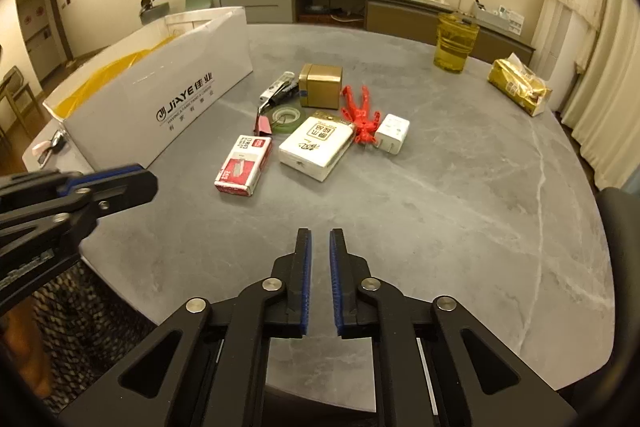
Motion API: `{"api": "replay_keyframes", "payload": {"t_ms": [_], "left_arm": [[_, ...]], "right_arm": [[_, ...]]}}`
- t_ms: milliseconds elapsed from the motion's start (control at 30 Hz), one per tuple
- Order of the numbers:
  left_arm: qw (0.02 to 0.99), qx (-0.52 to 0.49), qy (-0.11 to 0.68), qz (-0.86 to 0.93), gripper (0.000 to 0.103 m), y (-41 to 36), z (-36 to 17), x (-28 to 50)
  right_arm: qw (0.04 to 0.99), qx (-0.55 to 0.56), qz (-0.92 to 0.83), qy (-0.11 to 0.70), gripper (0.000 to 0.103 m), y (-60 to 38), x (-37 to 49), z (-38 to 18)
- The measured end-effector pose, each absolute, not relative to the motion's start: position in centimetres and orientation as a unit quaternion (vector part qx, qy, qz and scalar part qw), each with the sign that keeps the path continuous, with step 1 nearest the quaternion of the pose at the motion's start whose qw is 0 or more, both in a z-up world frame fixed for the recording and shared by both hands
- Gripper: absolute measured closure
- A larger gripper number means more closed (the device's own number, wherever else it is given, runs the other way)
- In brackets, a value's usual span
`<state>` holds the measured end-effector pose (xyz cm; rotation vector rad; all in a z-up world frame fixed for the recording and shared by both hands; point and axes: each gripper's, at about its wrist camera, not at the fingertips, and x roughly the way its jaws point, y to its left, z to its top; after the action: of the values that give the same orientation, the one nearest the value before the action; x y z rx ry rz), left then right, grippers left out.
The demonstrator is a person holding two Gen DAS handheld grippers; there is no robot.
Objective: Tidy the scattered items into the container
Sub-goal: 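Move both grippers toward the staples box and tissue pack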
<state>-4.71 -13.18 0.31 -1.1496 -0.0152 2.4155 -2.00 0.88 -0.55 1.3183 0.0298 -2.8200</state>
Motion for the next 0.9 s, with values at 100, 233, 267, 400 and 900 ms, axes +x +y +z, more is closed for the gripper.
{"api": "replay_keyframes", "payload": {"t_ms": [100,233,267,400,900], "left_arm": [[0.233,-0.415,-0.008,0.879,0.101,-13.6,-0.5,-5.2],[0.239,-0.409,-0.006,0.88,0.102,-13.8,-0.6,-5.5],[0.238,-0.406,-0.003,0.882,0.101,-13.8,-0.5,-5.6],[0.24,-0.41,-0.01,0.88,0.089,-14.0,-0.1,-6.1],[0.234,-0.404,0.016,0.884,0.04,-13.9,0.7,-7.9]], "right_arm": [[0.017,0.429,-0.903,0.0,0.095,1.0,-2.7,-1.0],[0.02,0.435,-0.9,-0.014,0.095,0.9,-3.9,-1.3],[0.02,0.435,-0.9,-0.014,0.094,0.9,-4.1,-1.3],[0.013,0.431,-0.902,-0.018,0.059,0.8,-4.9,-1.2],[0.011,0.45,-0.893,-0.027,0.053,0.5,-7.4,-1.9]]}}
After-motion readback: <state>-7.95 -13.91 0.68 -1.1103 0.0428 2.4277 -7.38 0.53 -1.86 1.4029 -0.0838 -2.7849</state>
